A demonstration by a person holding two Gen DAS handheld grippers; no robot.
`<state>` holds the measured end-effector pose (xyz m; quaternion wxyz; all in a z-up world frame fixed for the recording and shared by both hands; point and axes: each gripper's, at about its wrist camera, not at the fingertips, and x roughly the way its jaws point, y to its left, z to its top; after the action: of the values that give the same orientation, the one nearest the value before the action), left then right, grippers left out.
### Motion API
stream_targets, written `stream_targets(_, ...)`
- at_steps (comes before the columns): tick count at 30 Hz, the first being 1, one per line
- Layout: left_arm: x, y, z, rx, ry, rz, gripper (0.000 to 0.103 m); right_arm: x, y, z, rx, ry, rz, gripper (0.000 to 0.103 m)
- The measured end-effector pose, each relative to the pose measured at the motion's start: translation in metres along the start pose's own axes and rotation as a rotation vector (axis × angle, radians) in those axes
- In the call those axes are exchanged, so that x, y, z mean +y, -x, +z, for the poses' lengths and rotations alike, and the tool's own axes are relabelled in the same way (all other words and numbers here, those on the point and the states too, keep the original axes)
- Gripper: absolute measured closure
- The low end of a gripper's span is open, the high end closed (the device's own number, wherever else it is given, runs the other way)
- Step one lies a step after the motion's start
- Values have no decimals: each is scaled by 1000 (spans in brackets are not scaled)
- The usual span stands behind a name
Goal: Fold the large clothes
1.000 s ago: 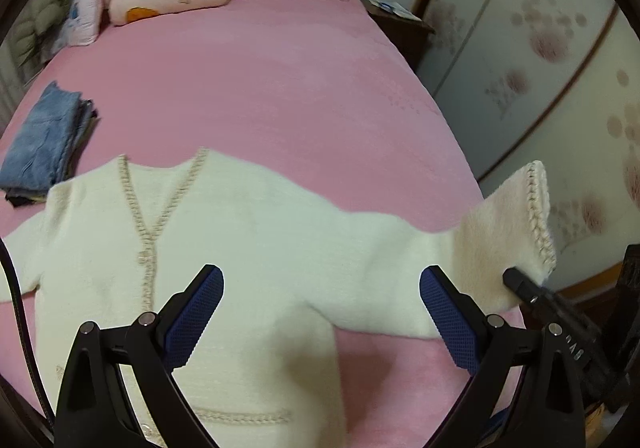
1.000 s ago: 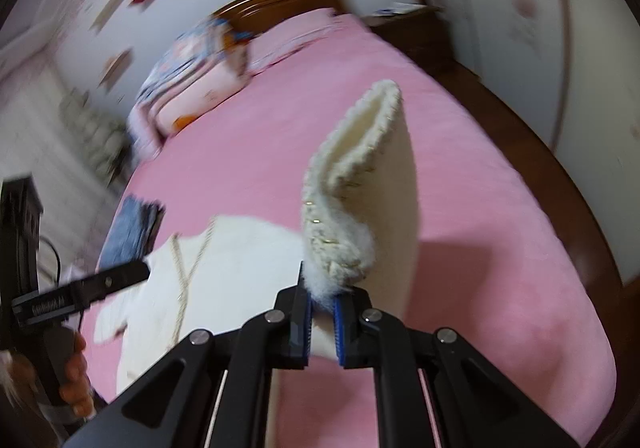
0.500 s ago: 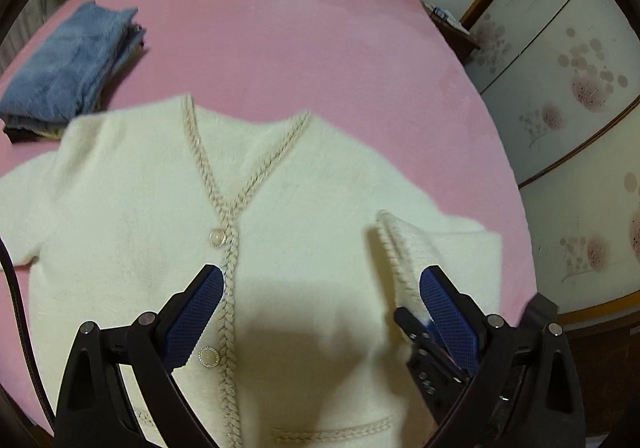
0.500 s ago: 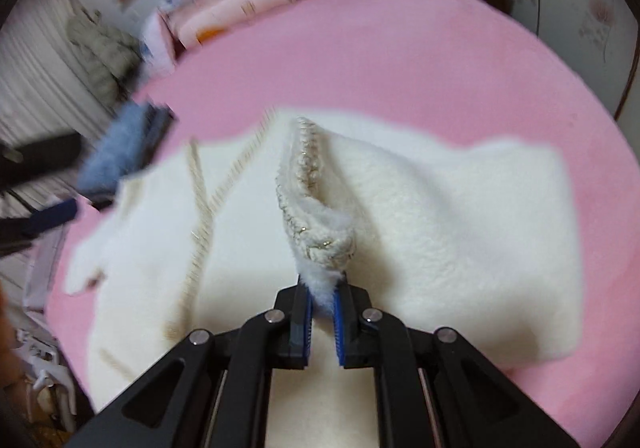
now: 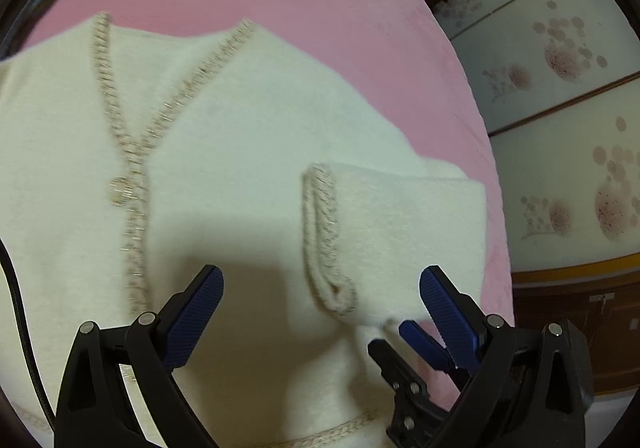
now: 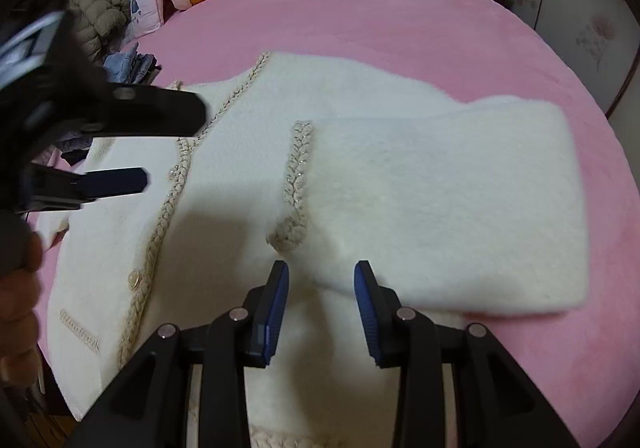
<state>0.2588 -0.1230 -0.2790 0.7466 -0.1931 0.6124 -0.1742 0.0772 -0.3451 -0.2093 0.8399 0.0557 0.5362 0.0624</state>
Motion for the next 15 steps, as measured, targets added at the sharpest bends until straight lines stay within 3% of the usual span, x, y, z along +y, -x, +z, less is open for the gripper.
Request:
stream_targets(4, -3, -35, 0, 45, 10, -60, 10, -14, 12, -9, -5, -44, -22, 69)
stream_targets(7, -1, -58, 1, 73, 43, -85, 22, -28, 16, -15, 2, -82, -37, 69)
stream_targets(15, -18, -81, -1, 81, 0, -58, 36, -57, 20, -19, -7, -139, -60, 69)
